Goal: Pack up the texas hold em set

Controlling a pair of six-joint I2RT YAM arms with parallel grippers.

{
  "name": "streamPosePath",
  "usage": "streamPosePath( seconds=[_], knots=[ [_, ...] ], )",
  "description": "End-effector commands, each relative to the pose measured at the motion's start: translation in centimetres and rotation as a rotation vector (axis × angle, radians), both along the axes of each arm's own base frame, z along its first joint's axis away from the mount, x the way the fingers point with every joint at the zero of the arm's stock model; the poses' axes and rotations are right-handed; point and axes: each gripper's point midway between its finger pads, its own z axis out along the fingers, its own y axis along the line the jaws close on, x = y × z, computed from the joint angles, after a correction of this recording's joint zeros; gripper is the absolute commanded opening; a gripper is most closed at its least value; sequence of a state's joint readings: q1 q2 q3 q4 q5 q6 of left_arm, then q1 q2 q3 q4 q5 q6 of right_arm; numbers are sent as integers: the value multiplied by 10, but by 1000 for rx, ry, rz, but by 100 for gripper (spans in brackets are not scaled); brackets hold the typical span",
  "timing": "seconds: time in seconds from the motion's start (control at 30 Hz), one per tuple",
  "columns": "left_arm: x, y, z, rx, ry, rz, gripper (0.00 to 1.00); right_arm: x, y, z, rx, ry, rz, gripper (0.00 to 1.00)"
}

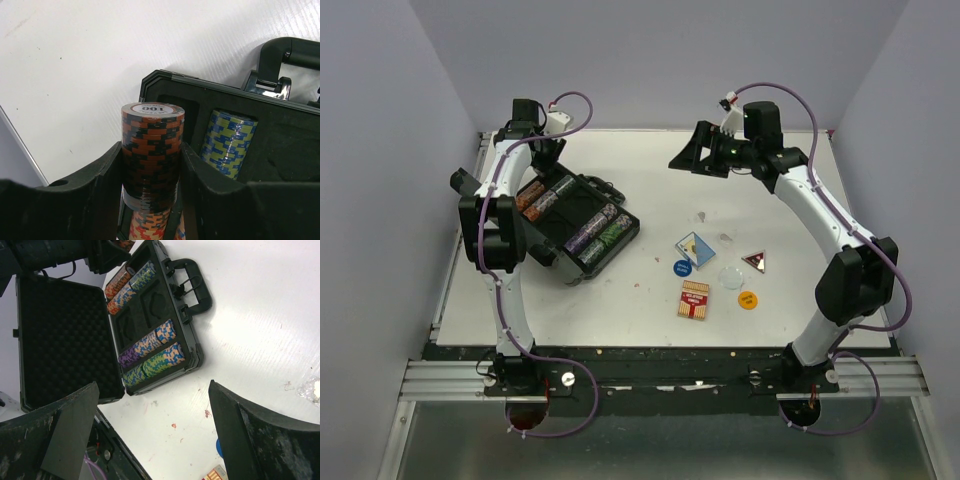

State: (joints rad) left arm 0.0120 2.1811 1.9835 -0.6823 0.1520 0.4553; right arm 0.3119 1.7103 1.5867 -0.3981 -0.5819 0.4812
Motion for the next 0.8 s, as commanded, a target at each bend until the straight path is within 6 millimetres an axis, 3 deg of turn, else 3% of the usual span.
streamPosePath(
  seconds=[0.0,0.23,0.37,0.53,0.77],
  knots=[
    [15,-3,11,-28,-62,-6,8,5,-1,7,13,-6,3,98],
    [15,-4,9,-40,-57,-7,11,7,-1,4,15,2,5,98],
    [14,-4,8,-36,-54,-4,18,8,-1,4,16,5,6,98],
    [15,-4,8,-33,-57,4,43,9,-2,3,17,9,5,98],
    [17,-1,13,-29,-75,17,68,9,-2,1,19,14,7,98]
  ],
)
